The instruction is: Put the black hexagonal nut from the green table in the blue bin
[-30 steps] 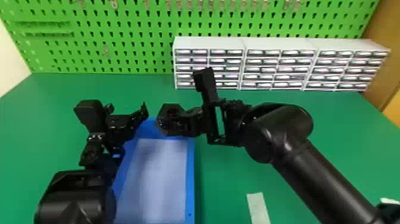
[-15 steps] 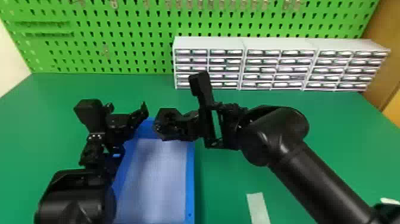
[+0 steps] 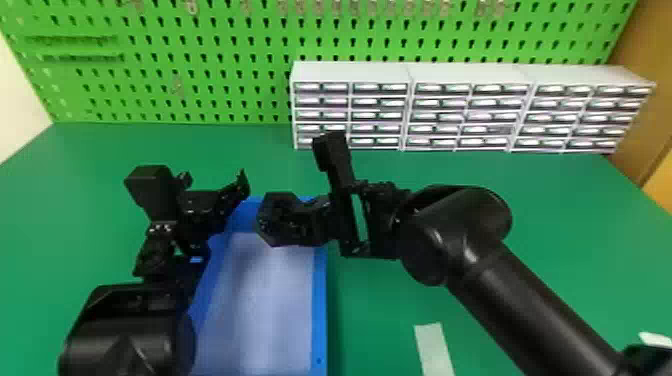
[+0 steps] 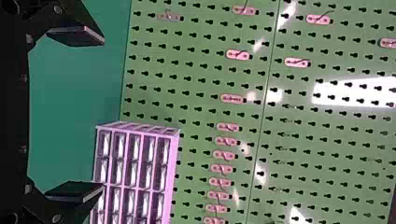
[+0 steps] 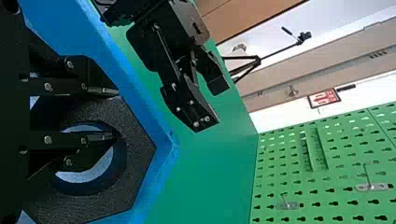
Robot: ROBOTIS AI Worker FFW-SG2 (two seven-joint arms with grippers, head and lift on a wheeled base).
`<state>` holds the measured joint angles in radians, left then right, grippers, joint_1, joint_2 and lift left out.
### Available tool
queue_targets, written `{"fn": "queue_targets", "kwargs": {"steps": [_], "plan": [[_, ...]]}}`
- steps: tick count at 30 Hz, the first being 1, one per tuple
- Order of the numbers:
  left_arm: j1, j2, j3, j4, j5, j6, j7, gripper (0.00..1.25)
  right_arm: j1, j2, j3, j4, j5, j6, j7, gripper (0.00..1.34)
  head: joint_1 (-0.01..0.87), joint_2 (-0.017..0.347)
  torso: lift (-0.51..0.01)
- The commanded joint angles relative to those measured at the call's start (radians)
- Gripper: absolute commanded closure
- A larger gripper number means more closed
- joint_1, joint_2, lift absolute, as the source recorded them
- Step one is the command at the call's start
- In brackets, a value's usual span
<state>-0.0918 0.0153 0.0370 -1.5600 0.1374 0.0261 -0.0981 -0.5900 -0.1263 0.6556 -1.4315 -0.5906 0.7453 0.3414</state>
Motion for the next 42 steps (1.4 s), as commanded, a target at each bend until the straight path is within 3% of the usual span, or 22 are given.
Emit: {"fn": "queue_targets", "kwargs": {"steps": [1, 7, 14, 29, 42], "plan": [[0.000, 0.000, 0.003, 0.000, 0.001, 0.000, 0.000, 0.18, -0.001, 0.001, 0.006, 0.006, 0.000, 0.000, 0.001, 1.13, 0.686, 0.051, -0.097], [0.000, 0.000, 0.001, 0.000, 0.001, 0.000, 0.000, 0.18, -0.002, 0.002, 0.003, 0.008, 0.003, 0.000, -0.001, 1.09, 0.686, 0.051, -0.097], [0.000, 0.000, 0.004, 0.000, 0.001, 0.000, 0.000, 0.18, -0.002, 0.002, -0.002, 0.008, 0.017, 0.000, 0.001, 0.58, 0.686, 0.051, -0.097], [0.001, 0.000, 0.003, 0.000, 0.001, 0.000, 0.000, 0.18, -0.002, 0.001, -0.013, 0.008, 0.028, -0.003, 0.005, 0.34, 0.686, 0.051, -0.097], [0.003, 0.000, 0.003, 0.000, 0.002, 0.000, 0.000, 0.18, 0.006, 0.001, -0.034, 0.006, 0.038, -0.003, 0.010, 0.33, 0.686, 0.051, -0.097]]}}
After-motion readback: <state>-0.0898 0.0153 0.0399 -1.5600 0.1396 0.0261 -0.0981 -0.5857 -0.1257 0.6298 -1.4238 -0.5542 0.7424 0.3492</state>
